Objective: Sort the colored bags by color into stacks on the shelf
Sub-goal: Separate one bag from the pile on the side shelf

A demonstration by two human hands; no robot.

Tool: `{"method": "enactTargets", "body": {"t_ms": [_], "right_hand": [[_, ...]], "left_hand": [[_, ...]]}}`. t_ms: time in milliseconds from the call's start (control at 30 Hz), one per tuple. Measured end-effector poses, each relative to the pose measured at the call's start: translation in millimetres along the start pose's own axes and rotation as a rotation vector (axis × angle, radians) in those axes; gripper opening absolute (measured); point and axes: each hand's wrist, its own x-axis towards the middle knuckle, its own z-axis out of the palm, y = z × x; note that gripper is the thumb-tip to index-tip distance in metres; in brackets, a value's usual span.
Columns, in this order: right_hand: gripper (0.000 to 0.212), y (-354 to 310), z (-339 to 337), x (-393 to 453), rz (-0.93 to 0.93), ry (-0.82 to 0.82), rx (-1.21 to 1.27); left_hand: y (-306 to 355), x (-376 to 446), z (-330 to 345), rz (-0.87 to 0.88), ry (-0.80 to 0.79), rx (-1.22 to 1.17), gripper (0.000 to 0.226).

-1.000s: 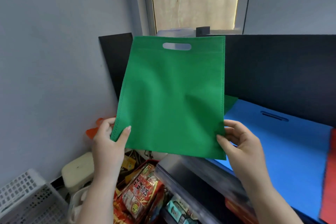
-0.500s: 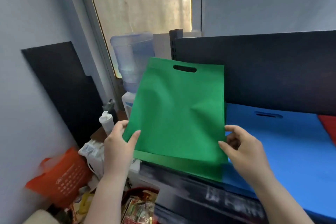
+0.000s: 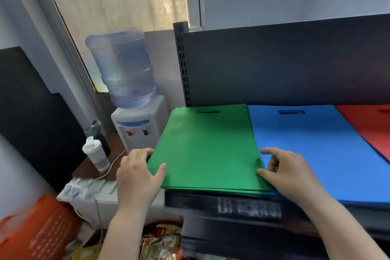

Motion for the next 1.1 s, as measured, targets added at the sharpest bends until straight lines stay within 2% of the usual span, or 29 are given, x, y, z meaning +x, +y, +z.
{"method": "enactTargets", "body": {"t_ms": [267, 533, 700, 1100], "right_hand": [[0.047, 12, -40, -14, -0.061, 0.161, -0.173], [0.056, 58, -136, -41, -0.030, 0.286, -0.452], [0.064, 109, -206, -68, 0.066, 0.196, -0.727], [0.066, 275, -367, -190, 0.436, 0.252, -0.872]], "left_hand": [[74, 14, 17, 0.312, -0.080, -0.045, 0.040], [208, 10, 42, 0.743, -0.147, -0.033, 0.051], [316, -21, 64, 0.995, -0.215, 0.044, 0.055], [560, -172, 105, 1.303, -0.283, -0.059, 0.057]]}}
